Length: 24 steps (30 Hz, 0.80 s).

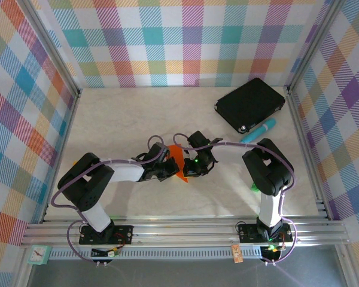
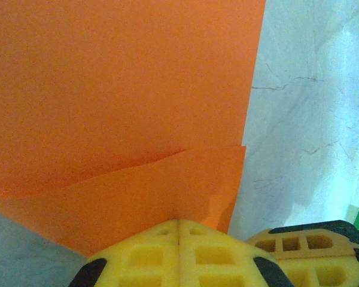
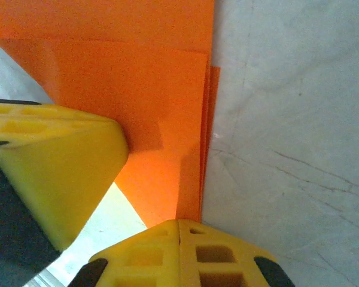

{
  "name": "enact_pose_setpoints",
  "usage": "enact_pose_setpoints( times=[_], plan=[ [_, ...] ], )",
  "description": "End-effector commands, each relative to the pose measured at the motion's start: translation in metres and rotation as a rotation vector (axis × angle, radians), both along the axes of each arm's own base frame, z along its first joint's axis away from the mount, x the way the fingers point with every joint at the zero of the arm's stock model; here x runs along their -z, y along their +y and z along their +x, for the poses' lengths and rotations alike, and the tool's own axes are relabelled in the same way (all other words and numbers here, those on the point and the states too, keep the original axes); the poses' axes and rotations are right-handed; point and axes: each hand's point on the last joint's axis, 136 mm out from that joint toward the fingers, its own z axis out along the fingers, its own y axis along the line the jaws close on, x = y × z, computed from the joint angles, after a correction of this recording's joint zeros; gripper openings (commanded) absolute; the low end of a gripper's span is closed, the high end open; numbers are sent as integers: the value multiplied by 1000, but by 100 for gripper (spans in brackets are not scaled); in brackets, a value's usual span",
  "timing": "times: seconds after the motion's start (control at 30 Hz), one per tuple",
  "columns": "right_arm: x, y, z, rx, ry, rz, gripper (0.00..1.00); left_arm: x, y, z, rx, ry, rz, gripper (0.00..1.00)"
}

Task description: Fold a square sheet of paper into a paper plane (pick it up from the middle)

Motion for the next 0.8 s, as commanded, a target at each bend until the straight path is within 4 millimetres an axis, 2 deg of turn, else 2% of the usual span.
enact_pose_setpoints(
  times=[0.0, 0.17, 0.53, 0.67, 0.77],
  plan=[
    [69, -82, -43, 41, 137, -393, 0, 9, 28, 7, -60, -18, 63, 3],
    [73, -88, -47, 53, 153, -411, 0, 13, 45, 16, -95, -27, 65, 5],
    [73, -89, -47, 67, 152, -415, 0, 29, 106, 38, -189, 6, 95, 5],
    [67, -81, -41, 63, 135, -379, 0, 15, 109, 48, -181, -20, 76, 5],
    [49, -61, -24, 52, 78, -296, 0, -14, 103, 56, -165, -62, 47, 6]
  ],
)
